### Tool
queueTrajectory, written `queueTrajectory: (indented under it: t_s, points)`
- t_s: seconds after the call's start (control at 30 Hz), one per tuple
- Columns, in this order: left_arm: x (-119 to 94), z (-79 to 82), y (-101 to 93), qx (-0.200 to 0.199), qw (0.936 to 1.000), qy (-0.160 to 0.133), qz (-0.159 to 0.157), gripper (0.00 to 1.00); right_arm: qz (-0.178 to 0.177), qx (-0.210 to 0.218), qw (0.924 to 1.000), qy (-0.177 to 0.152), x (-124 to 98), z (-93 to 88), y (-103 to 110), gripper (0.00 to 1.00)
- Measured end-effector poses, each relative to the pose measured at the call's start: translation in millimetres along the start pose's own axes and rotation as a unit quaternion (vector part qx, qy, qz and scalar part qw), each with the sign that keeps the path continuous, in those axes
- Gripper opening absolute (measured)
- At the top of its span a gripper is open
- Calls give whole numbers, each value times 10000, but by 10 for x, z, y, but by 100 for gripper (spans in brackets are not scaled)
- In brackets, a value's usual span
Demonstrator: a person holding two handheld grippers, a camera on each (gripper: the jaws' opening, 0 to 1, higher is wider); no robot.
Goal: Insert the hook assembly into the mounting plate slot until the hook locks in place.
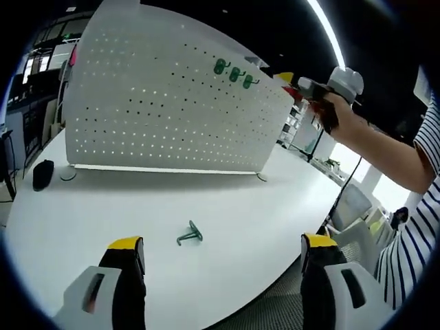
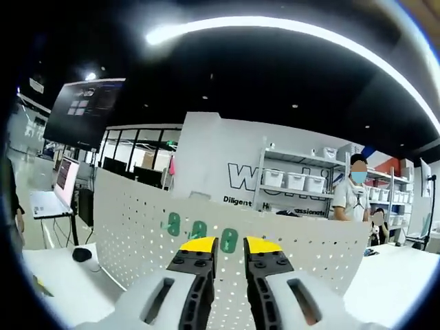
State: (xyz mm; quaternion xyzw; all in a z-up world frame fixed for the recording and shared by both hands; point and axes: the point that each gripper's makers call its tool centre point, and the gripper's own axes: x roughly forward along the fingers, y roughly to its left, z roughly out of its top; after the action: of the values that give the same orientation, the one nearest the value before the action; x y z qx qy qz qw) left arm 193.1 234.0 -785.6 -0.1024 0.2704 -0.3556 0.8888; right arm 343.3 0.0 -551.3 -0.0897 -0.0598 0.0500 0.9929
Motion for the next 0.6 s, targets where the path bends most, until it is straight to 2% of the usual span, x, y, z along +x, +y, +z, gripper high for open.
queueTrajectory:
  t_s: [0.17,0.23,0.3,0.33,0.4,0.43,0.6]
  points:
    - [-5,15,-5,-11,10000,-41,-1,97,272,-79,9989,378,-192,-266,186,14]
    - [-10,20,-5,-5,10000,-57,-3,96,330,-325,9973,574,-304,-383,239,15]
    - [-14,18,0,32,10000,-53,17,96,243,-140,9981,557,-402,-458,224,15]
    - [-15,18,-2,40,10000,-51,21,96,272,-1,9975,656,-449,-518,246,15]
    - [-13,13,-14,52,10000,-34,5,96,231,-50,9968,768,-547,-632,261,15]
    - [-10,7,-20,87,10000,-17,-1,96,279,-41,9951,945,-610,-733,290,15]
    - [1,0,-47,124,9999,7,-47,96,421,25,9909,1276,-800,-960,349,15]
